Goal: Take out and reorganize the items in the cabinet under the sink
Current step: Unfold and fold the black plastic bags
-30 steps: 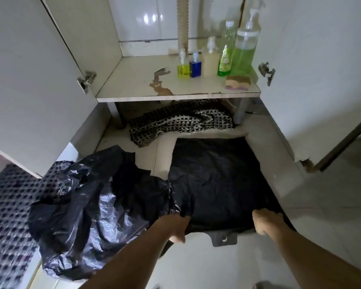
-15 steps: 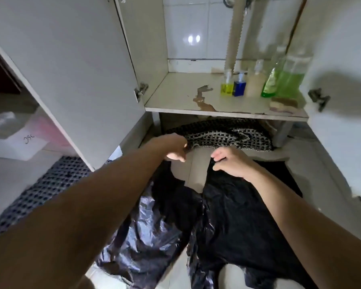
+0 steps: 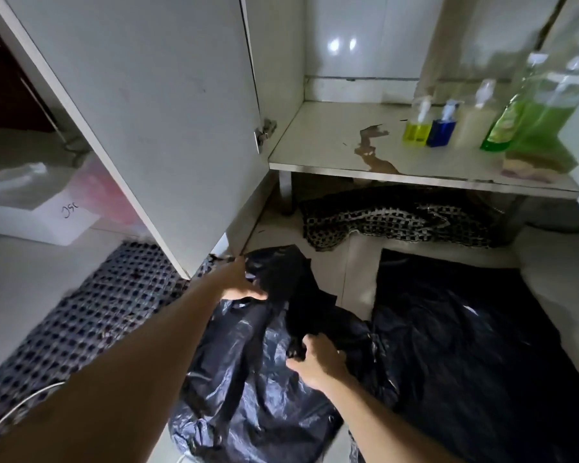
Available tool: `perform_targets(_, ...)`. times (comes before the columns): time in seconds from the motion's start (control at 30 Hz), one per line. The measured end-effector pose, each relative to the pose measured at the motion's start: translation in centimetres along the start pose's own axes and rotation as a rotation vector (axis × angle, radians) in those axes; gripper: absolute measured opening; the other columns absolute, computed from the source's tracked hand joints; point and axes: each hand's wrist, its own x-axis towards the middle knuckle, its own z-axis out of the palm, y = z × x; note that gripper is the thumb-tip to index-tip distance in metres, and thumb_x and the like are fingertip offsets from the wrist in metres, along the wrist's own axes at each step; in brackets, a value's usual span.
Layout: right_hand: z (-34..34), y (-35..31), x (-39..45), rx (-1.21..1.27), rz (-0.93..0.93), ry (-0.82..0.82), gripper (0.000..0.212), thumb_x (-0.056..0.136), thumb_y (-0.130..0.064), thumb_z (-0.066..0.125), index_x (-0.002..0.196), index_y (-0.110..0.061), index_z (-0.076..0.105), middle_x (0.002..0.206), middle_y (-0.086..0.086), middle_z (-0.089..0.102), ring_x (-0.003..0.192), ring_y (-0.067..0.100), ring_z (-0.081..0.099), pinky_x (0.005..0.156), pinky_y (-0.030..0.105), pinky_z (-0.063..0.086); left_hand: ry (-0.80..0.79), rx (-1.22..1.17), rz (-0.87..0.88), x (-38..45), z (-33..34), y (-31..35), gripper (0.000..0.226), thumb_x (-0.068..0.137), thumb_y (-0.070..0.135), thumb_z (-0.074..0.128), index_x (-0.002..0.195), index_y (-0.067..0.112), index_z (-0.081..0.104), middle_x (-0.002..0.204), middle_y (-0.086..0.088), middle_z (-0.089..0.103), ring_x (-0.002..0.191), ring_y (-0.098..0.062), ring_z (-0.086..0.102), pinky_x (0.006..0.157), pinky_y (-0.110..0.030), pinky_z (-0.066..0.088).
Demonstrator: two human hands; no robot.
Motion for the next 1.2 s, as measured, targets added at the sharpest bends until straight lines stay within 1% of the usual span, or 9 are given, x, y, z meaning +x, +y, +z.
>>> perform_targets(0.1, 0.8, 0.3, 0.2, 0.044, -0.084, 0.094, 0.018, 0.089, -0.031, 0.057, 0.092, -0.016, 0.065, 0.103, 0.005, 0.064, 0.103, 0.025, 0.061, 0.087, 0.031, 0.045, -0.076, 0.012, 0.045, 0.2, 0.7, -0.7, 0.074, 0.071, 0.043, 0.079, 0.134, 0.023, 0.047, 0.123, 0.000, 0.060, 0.111, -0.022, 0.055, 0.099, -0.030, 0.042)
perform_targets(0.4, -1.9, 0.8, -0.5, 0.315, -0.462, 0.367, 0.014, 0.081, -0.021, 0.068, 0.074, -0.009, 0.064, 0.078, -0.004, 0.058, 0.073, 0.006, 0.052, 0.069, 0.006, 0.035, 0.100, 0.031, 0.105, 0.3, -1.0, 0.8, 0.029, 0.082, 0.027, 0.071, 0.100, 0.005, 0.070, 0.104, -0.012, 0.067, 0.106, -0.027, 0.059, 0.078, -0.026, 0.040)
perform_targets(0.5, -4.5, 0.3, -1.6, 0.213, -0.464, 0.156, 0.013, 0.082, -0.025, 0.068, 0.079, -0.013, 0.065, 0.075, -0.015, 0.051, 0.068, 0.000, 0.047, 0.063, 0.007, 0.034, 0.218, -0.031, 0.187, -0.2, -2.7, 1.9, 0.021, 0.076, 0.019, 0.074, 0.062, 0.015, 0.059, 0.066, 0.000, 0.053, 0.084, -0.026, 0.058, 0.060, -0.025, 0.034)
perform_targets(0.57, -7.0, -0.2, -2.3, 0.109, -0.450, -0.028, 0.015, 0.081, -0.033, 0.068, 0.070, -0.028, 0.060, 0.071, -0.017, 0.049, 0.065, -0.003, 0.045, 0.059, 0.010, 0.034, 0.253, -0.076, 0.285, -1.0, -3.8, 3.3, 0.022, 0.078, 0.009, 0.068, 0.059, 0.009, 0.056, 0.062, -0.002, 0.047, 0.074, -0.021, 0.050, 0.055, -0.027, 0.028)
perform_targets(0.73, -16.1, -0.7, -3.5, 0.111, -0.347, -0.232, 0.012, 0.085, -0.040, 0.063, 0.091, -0.030, 0.063, 0.102, 0.005, 0.070, 0.090, 0.014, 0.063, 0.081, 0.030, 0.048, 0.321, -0.054, 0.509, -3.5, -6.8, 7.7, 0.004, 0.077, 0.008, 0.063, 0.075, 0.004, 0.062, 0.079, -0.007, 0.055, 0.077, -0.020, 0.050, 0.067, -0.027, 0.036)
perform_targets(0.93, -30.1, 0.6, -6.1, 0.213, -0.179, 0.116, 0.064, 0.080, -0.036, 0.071, 0.135, -0.020, 0.042, 0.133, 0.002, 0.051, 0.116, 0.020, 0.054, 0.098, 0.032, 0.045, 0.358, 0.032, 0.776, -8.3, -10.5, 14.6, 0.018, 0.078, 0.009, 0.065, 0.067, 0.015, 0.053, 0.081, 0.001, 0.051, 0.081, -0.018, 0.050, 0.074, -0.030, 0.041)
perform_targets(1.0, -33.2, 1.5, -7.6, 0.244, -0.186, 0.185, 0.072, 0.076, -0.037, 0.075, 0.137, -0.022, 0.040, 0.142, 0.002, 0.045, 0.125, 0.021, 0.046, 0.107, 0.035, 0.037, 0.385, 0.048, 0.848, -10.1, -11.3, 16.9, 0.027, 0.077, 0.008, 0.067, 0.063, 0.022, 0.048, 0.087, 0.000, 0.054, 0.082, -0.016, 0.051, 0.076, -0.030, 0.043)
perform_targets(1.13, -37.2, 3.6, -11.2, 0.450, -0.235, 0.175, 0.045, 0.071, -0.031, 0.078, 0.110, -0.026, 0.056, 0.127, -0.004, 0.056, 0.125, 0.014, 0.044, 0.109, 0.033, 0.031, 0.426, 0.091, 0.983, -13.4, -12.4, 21.3, 0.043, 0.075, 0.010, 0.067, 0.054, 0.033, 0.038, 0.094, -0.003, 0.061, 0.080, -0.018, 0.056, 0.073, -0.034, 0.047)
perform_targets(1.2, -38.4, 4.8, -11.9, 0.693, -0.243, 0.123, 0.063, 0.065, -0.031, 0.081, 0.120, -0.019, 0.053, 0.127, -0.004, 0.056, 0.125, 0.016, 0.044, 0.102, 0.033, 0.032, 0.458, 0.136, 1.030, -14.5, -12.6, 23.1, 0.043, 0.076, 0.012, 0.068, 0.055, 0.034, 0.038, 0.097, -0.002, 0.060, 0.081, -0.017, 0.055, 0.073, -0.033, 0.047)
